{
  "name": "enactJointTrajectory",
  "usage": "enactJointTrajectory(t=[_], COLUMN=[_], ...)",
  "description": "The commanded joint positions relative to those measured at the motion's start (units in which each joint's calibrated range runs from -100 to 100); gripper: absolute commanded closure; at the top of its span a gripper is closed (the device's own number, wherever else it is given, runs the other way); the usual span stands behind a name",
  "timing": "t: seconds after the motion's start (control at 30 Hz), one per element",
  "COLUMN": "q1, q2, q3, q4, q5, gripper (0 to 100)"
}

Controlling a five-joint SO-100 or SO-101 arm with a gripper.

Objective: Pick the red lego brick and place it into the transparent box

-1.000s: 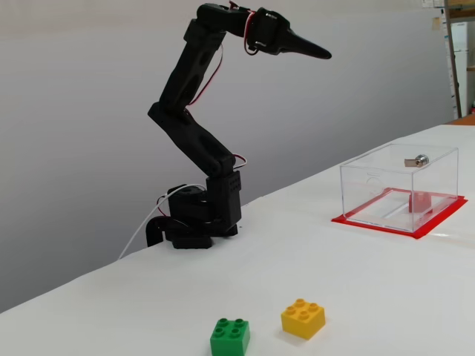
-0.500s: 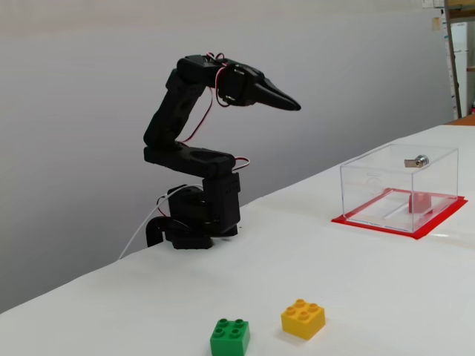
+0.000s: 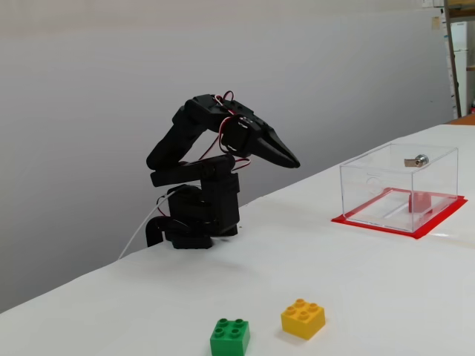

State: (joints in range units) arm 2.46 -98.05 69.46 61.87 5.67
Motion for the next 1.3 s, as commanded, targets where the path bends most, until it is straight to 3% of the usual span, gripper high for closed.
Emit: enactJointTrajectory(t=[0.0,0.53,0.87,1.27], q1=[1.7,7.3,7.0,5.3], q2=[-1.9,-1.8,-1.9,-1.9], q3=[3.4,27.8,29.4,23.1], q4=[-2.4,-16.2,-8.1,11.8], q5=[0.3,0.3,-0.3,-1.5], gripper=[98,98,98,98])
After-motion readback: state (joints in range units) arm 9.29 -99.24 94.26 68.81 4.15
